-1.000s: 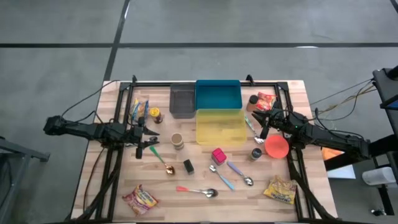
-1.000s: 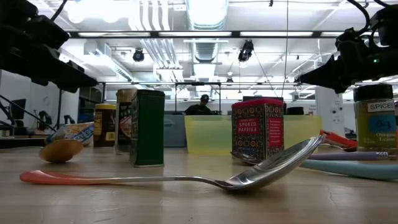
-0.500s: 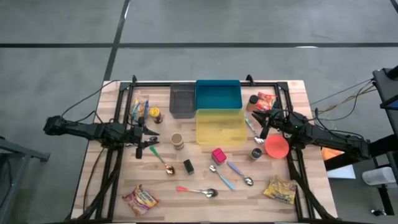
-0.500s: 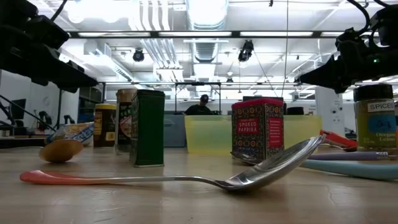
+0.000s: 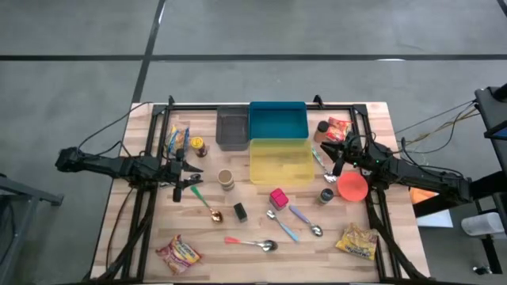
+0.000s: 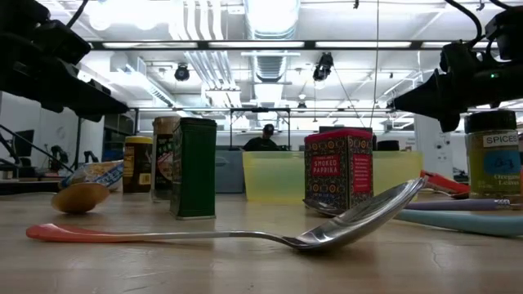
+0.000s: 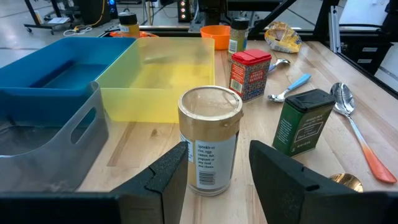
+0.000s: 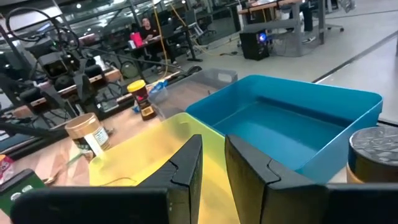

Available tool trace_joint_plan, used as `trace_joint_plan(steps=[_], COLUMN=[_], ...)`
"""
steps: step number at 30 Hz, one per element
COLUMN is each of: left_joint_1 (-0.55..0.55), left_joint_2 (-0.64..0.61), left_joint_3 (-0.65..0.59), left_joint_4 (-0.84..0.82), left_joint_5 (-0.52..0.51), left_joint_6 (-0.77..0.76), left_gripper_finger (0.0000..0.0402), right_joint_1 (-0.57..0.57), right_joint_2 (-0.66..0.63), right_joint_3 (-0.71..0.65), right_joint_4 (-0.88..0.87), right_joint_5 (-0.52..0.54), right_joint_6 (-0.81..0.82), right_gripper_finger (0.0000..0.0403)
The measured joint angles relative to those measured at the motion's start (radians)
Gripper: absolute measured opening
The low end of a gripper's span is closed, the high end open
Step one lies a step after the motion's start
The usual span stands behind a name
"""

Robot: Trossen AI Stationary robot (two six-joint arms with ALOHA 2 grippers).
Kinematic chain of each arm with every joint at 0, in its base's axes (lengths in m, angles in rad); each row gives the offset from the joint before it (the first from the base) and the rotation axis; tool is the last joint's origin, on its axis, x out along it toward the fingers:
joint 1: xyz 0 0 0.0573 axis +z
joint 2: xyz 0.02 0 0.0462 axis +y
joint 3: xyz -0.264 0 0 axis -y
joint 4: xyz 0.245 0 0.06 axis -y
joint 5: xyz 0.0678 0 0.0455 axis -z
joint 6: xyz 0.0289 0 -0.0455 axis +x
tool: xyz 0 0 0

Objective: Pick & Place Food Item
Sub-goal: Put the orange noodle pack into the blue bin

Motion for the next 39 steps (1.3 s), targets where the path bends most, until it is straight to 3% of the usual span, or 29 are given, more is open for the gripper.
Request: trace_joint_plan(steps=[12,17,21,25,33,39], left_joint_1=[0.0,0.0,0.0,0.0,0.0,0.0], left_joint_2=[0.0,0.0,-0.001,-0.001,0.0,0.0], left_joint_3=[0.0,0.0,0.0,0.0,0.0,0.0], left_joint_4=[0.0,0.0,-0.001,-0.001,-0.001,-0.002], left_joint_5=[0.0,0.0,0.0,0.0,0.0,0.0], left_joint_6=[0.0,0.0,0.0,0.0,0.0,0.0], left_gripper_finger=[0.0173,0.0173,0.0173,0.0173,0.0173,0.0173], right_joint_1=[0.0,0.002,0.002,0.002,0.002,0.002], right_joint_2=[0.0,0.014,0.04,0.092,0.306,0.506], right_joint_3=[0.0,0.0,0.0,0.022,0.253,0.522], right_joint_4=[-0.004,-0.021,-0.016,-0.007,-0.145,-0.484], right_joint_5=[-0.021,-0.235,-0.227,-0.186,-0.137,-0.134], right_joint_6=[-0.009,-0.108,-0.157,-0.08,-0.094,-0.357], right_gripper_finger=[0.0069,0.0069,0.0069,0.0069,0.0069,0.0069])
